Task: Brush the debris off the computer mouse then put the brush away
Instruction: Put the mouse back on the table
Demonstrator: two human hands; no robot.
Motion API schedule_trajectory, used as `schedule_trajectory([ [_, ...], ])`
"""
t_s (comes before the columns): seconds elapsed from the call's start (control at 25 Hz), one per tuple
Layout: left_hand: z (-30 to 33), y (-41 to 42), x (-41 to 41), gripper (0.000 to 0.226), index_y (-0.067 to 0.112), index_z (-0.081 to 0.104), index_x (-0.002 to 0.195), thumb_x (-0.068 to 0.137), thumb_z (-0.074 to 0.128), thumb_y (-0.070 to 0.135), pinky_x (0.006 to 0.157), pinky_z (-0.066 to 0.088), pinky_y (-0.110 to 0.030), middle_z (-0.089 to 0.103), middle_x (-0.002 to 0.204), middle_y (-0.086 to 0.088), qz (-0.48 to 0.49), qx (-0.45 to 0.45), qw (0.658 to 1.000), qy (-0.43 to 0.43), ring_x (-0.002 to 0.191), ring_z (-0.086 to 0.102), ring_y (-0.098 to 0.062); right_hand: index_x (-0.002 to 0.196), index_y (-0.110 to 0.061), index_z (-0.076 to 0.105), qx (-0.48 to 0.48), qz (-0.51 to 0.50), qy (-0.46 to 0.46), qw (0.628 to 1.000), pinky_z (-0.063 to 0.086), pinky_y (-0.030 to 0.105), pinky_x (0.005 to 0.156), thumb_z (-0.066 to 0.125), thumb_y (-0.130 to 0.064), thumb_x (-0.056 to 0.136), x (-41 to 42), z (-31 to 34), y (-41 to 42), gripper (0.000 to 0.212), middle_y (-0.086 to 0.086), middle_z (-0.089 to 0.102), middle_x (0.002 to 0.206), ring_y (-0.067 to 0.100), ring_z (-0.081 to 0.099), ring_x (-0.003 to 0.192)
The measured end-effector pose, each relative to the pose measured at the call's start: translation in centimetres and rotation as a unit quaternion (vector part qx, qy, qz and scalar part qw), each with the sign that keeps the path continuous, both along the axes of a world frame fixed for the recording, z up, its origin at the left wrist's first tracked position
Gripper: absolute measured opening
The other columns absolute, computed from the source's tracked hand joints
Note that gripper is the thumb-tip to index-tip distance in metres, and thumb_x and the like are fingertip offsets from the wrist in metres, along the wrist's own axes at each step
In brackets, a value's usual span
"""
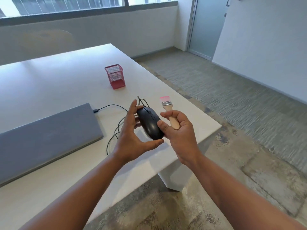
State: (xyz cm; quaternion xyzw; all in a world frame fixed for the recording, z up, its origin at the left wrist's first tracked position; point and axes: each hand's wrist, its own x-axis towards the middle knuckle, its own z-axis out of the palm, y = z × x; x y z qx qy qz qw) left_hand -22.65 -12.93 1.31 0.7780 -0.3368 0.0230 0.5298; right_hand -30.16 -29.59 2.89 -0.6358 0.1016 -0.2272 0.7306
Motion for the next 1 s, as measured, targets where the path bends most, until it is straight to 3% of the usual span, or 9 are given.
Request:
schedule_trajectory([
  [0.08,-0.5,0.4,1.2,0.142,0.025,0.010,0.172,0.064,0.099,0.044,0.113,0.046,-0.019,0.043,0.160,0.005,-0.001,0.021,1.000,0.001,0.142,0.051,-0.006,0.108,-0.022,0.070,-0.005,0.000,0.010,1.000,0.059,0.053,0.093,0.083,-0.017,0.083,1.2,-0.6,0.5,0.029,0.003,0.073,0.118,0.019,0.071,0.110],
  [0.2,-1.3,0.9,2.2,0.144,0.026,0.006,0.172,0.063,0.098,0.046,0.119,0.045,-0.030,0.040,0.161,0.004,0.008,0.052,0.999,0.013,0.146,0.047,-0.014,0.112,-0.016,0.067,-0.015,0.007,0.029,0.999,0.061,0.032,0.082,0.081,-0.005,0.087,2.3,-1.3,0.9,0.032,0.003,0.072,0.117,0.014,0.076,0.092],
  [0.36,-1.9,1.0,2.8,0.143,0.043,-0.002,0.169,0.062,0.091,0.059,0.119,0.038,-0.031,0.038,0.158,0.008,0.022,0.099,0.994,0.038,0.147,0.040,-0.012,0.111,-0.021,0.066,-0.034,0.021,0.053,0.998,0.060,0.025,0.075,0.082,-0.005,0.087,3.4,-2.2,1.0,0.032,-0.002,0.073,0.111,0.021,0.078,0.089],
  [0.72,-2.7,0.4,1.9,0.146,0.055,-0.006,0.164,0.056,0.090,0.073,0.120,0.032,-0.036,0.038,0.165,0.010,0.094,0.148,0.980,0.095,0.152,0.036,-0.014,0.113,-0.029,0.063,-0.157,0.070,0.095,0.981,0.061,0.049,0.088,0.080,-0.029,0.089,4.0,-3.9,-0.6,0.030,-0.008,0.071,0.113,0.018,0.074,0.100],
  [1.0,-2.8,0.3,1.3,0.151,0.059,-0.007,0.164,0.052,0.091,0.081,0.117,0.031,-0.033,0.041,0.157,0.022,0.130,0.165,0.972,0.109,0.145,0.036,-0.003,0.115,-0.028,0.061,-0.231,0.088,0.096,0.964,0.060,0.044,0.080,0.082,-0.027,0.088,4.6,-3.9,-1.7,0.034,-0.005,0.075,0.100,0.015,0.073,0.087],
])
